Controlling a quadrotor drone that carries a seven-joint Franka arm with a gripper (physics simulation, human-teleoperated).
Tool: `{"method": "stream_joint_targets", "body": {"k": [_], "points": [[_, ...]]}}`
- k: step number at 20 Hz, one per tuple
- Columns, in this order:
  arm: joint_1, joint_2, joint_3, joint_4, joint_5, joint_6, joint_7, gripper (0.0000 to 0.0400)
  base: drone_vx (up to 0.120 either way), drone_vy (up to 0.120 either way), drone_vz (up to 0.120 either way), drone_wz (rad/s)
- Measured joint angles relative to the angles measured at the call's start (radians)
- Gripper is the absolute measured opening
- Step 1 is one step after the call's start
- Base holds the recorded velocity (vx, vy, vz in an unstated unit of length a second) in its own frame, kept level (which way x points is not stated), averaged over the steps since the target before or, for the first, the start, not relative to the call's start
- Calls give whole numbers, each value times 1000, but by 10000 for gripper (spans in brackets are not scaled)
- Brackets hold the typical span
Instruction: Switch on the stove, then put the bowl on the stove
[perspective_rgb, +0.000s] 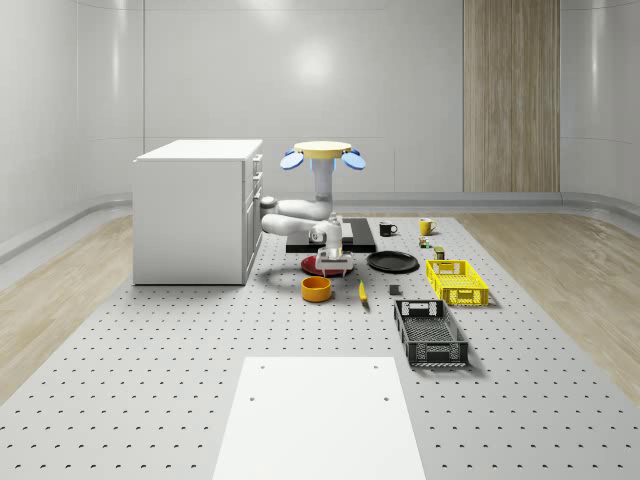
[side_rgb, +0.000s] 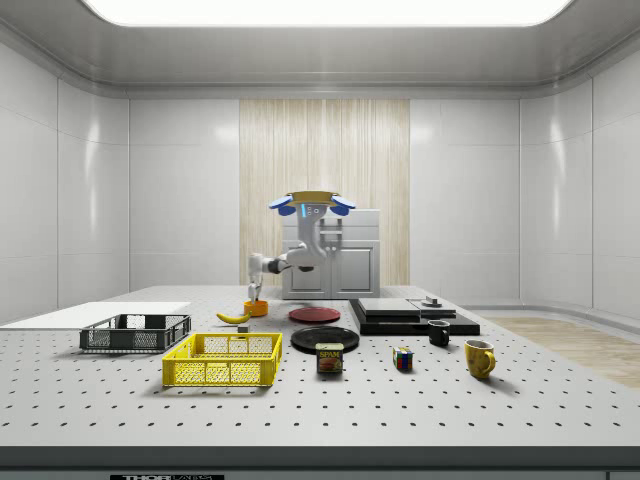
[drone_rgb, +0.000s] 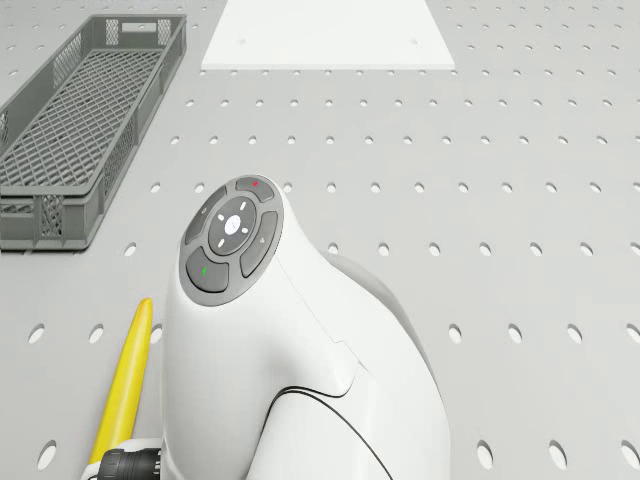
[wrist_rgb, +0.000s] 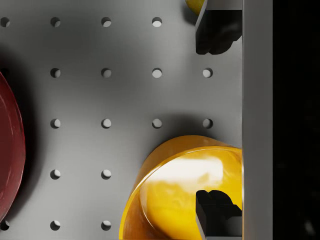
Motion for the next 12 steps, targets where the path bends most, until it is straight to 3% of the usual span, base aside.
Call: {"method": "stream_joint_targets", "body": {"k": [2, 12], "points": [[0, -1, 0, 0, 0, 1, 0, 400, 80, 0, 0, 0], [69, -12, -30, -4, -26, 19, -64, 400, 0, 0, 0, 0]]}}
